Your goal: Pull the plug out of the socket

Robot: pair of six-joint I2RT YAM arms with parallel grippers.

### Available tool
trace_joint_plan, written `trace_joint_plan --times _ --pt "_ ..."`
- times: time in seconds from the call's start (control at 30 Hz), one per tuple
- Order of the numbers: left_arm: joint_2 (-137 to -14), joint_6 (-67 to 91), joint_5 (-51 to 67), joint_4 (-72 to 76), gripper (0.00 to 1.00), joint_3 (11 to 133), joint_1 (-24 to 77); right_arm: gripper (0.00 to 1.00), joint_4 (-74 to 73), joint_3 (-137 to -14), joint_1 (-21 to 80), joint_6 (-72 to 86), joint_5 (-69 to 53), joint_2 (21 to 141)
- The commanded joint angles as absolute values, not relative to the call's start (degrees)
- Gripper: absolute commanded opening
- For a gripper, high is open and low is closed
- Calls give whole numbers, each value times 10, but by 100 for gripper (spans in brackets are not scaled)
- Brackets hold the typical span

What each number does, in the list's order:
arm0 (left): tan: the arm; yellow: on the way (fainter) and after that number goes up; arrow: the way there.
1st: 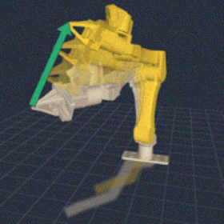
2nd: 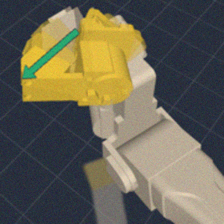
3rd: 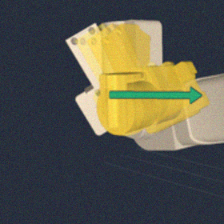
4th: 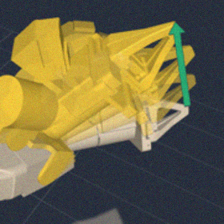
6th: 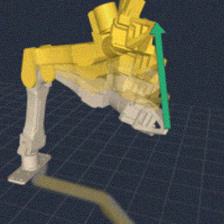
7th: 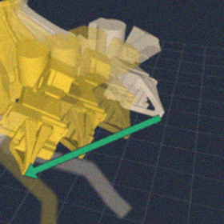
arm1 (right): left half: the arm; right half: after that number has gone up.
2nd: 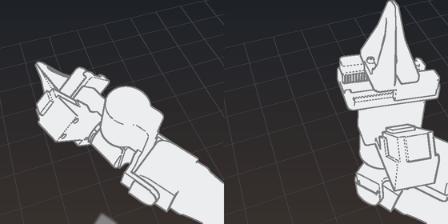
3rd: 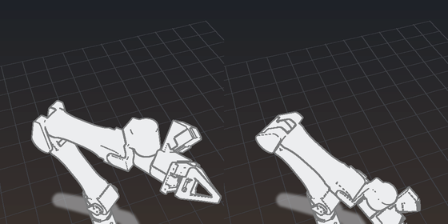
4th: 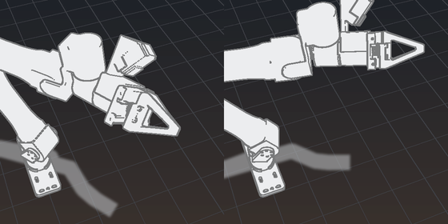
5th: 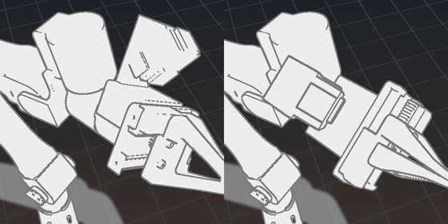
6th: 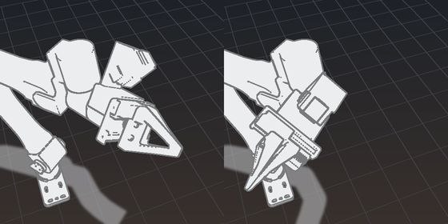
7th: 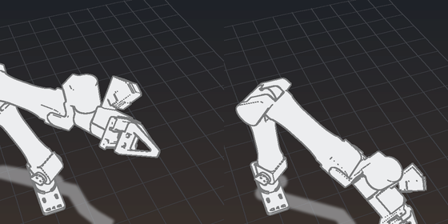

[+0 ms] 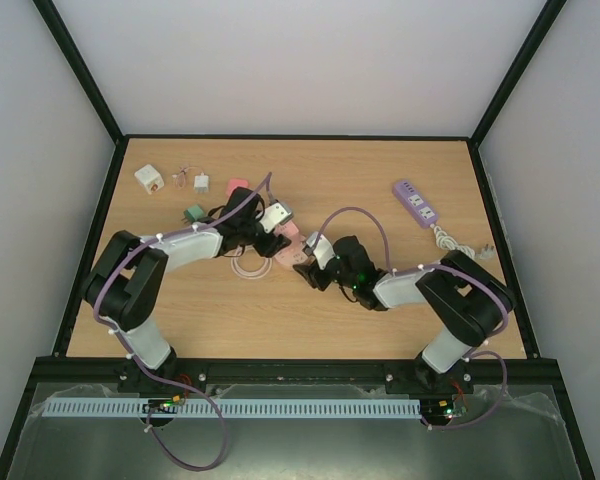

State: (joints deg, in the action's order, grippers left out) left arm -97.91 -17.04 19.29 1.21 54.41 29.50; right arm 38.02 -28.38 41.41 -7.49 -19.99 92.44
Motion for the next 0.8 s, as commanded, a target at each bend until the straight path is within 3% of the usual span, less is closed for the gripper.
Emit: trace_joint_plan --times 0.0,0.43,0.77 --pt "-994 -156 183 2 38 541 307 58 456 -290 418 -82 -152 951" --pt "-991 -158 154 10 38 536 336 55 476 -322 434 -85 -131 1026" --pt "-966 -152 200 3 37 534 337 50 457 -334 433 -75 -131 1057"
